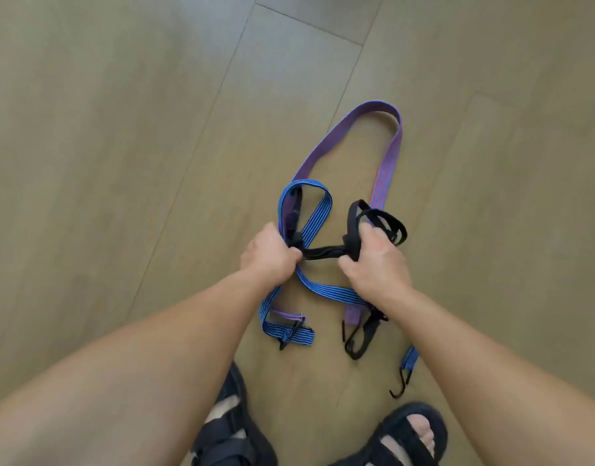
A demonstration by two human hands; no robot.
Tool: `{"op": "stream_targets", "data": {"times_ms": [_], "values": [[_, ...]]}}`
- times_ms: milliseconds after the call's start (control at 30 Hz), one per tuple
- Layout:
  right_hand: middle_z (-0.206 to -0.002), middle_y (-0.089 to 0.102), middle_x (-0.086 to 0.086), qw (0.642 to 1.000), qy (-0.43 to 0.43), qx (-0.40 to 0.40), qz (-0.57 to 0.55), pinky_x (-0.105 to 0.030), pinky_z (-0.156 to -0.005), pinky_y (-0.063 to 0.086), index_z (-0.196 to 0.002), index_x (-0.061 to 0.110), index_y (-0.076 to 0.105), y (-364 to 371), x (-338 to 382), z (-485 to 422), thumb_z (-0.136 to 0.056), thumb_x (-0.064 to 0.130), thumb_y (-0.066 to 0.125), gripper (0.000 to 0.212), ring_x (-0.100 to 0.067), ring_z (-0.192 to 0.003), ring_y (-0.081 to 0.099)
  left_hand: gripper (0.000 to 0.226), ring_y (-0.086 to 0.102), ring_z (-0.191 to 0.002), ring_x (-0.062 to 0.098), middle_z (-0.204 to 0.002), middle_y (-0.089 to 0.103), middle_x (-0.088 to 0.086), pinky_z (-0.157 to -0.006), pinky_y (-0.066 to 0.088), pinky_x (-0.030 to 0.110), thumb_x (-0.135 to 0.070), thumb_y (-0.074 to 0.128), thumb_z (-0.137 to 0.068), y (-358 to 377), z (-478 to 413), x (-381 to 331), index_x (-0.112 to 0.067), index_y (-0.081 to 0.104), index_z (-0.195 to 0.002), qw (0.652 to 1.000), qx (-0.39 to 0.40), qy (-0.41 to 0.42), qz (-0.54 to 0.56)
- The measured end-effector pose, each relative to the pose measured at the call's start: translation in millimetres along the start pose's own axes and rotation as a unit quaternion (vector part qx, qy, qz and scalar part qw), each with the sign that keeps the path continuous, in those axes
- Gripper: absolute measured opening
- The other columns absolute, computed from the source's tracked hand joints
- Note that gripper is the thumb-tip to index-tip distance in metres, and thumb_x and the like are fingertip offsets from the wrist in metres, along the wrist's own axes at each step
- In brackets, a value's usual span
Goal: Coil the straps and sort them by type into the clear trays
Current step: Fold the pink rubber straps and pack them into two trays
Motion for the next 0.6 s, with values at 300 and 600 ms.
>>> {"op": "stream_targets", "data": {"times_ms": [300,600], "values": [[-0.088,0.066,0.002,0.946,0.093,-0.09,-0.299,-0.031,-0.062,0.058,-0.09,0.033,0.054,-118.5,6.8,81.6,-0.082,0.009,0.06,0.027,-0.013,-0.061,0.07,0.013,0.061,-0.086,0.028,-0.097,0.068,0.01,-0.069,0.048,0.034,-0.019,0.049,-0.095,-59.7,119.7,-63.3,-0.01,0.059,-0.096,0.985,0.025,0.098,0.143],[-0.074,0.066,0.008,0.896,0.026,-0.132,-0.424,-0.019,-0.058,0.052,-0.088,0.021,0.063,-304.9,83.4,249.3,-0.085,0.013,0.072,0.012,-0.006,-0.065,0.063,0.06,0.065,-0.087,0.021,-0.109,0.065,0.001,-0.079,0.052,0.031,-0.02,0.064,-0.088,-179.4,333.6,-167.1,-0.018,0.038,-0.142,0.967,0.033,0.211,0.137]]}}
Point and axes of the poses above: each hand's wrist, its own z-axis away from the middle knuckle, its own y-axis out of the palm, x = y × z, the point moved 7 cm from there along -z, towards the middle knuckle
